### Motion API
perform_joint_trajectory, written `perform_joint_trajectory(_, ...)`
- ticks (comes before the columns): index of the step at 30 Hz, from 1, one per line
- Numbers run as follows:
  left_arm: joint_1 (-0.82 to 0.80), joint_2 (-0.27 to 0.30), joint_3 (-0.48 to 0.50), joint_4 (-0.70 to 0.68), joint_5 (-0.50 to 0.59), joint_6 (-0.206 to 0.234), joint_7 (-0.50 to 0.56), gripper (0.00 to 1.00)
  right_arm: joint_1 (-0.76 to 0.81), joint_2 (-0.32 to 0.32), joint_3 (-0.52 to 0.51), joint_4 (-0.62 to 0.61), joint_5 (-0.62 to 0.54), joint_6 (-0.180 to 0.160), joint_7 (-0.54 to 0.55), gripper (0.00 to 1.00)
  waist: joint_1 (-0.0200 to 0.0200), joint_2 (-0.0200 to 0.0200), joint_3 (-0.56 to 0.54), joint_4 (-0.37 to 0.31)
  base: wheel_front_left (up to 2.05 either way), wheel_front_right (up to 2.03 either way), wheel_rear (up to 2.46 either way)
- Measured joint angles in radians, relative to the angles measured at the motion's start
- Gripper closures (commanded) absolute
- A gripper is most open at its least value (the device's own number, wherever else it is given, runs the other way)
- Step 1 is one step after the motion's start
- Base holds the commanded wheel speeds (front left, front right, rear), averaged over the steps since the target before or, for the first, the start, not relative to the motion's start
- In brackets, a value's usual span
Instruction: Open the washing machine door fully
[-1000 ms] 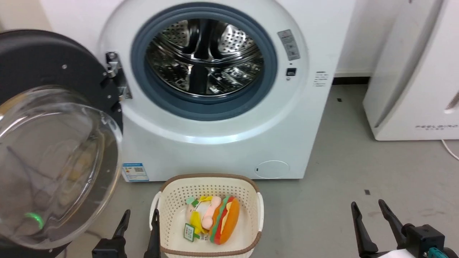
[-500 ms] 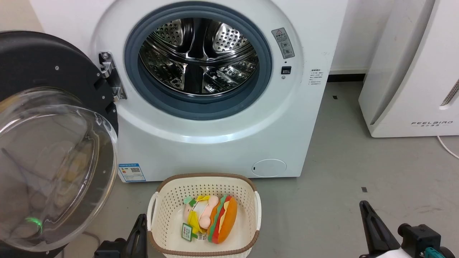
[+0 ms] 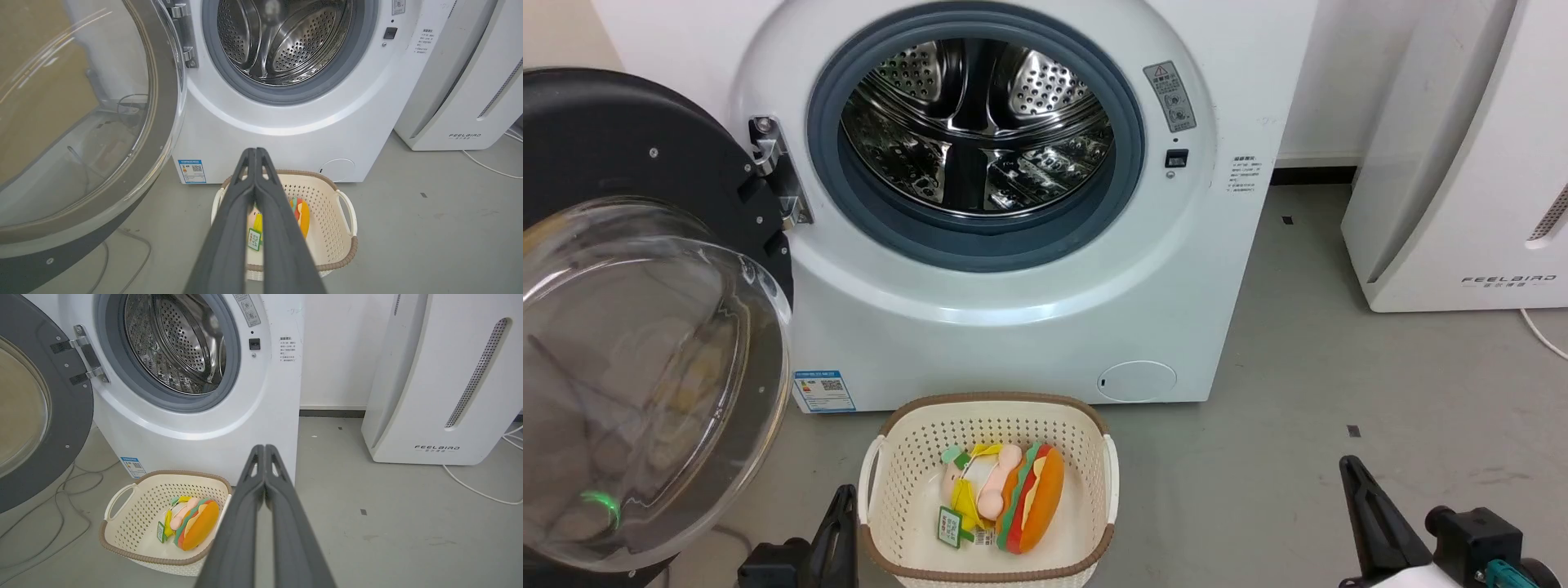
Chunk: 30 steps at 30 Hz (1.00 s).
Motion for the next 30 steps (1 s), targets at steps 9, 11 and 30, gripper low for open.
perform_joint_trajectory(9,-0.008,-0.003,0.01,-0.007,0.016,-0.004,0.01,1.0,-0.002,0.0,0.0,0.0,-0.003,0.0,0.008,1.0,0.0,0.0,0.002,0.002,0.0,0.0,0.0)
perform_joint_trajectory(11,-0.011,-0.004,0.012,-0.009,0.017,-0.005,0.013,1.0,-0.004,0.0,0.0,-0.001,-0.004,0.0,0.009,1.0,0.0,0.0,0.003,0.002,0.0,0.0,0.0)
perform_joint_trajectory(30,-0.026,-0.014,0.026,-0.027,0.043,-0.021,0.042,1.0,-0.022,0.0,0.001,-0.005,-0.02,0.0,0.026,1.0,0.0,0.0,0.007,0.006,0.0,0.0,0.0)
